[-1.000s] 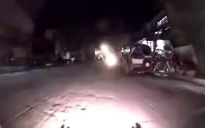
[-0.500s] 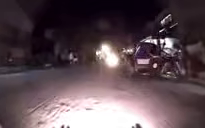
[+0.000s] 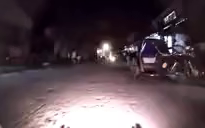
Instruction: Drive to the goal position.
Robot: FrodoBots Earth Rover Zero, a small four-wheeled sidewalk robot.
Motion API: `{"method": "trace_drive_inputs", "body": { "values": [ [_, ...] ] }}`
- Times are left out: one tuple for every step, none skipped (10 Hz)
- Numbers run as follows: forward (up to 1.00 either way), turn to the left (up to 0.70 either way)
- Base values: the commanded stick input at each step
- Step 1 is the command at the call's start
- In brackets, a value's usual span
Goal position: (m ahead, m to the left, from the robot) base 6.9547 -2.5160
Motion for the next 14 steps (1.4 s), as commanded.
{"method": "trace_drive_inputs", "body": {
  "values": [
    [0.85,0.0],
    [0.85,0.0],
    [0.85,0.0],
    [0.85,0.0],
    [0.85,0.0],
    [0.85,0.0],
    [0.85,0.0],
    [0.85,0.0],
    [0.85,0.0],
    [0.85,0.0],
    [0.85,0.0],
    [0.85,0.0],
    [0.85,0.0],
    [0.85,0.0]
  ]
}}
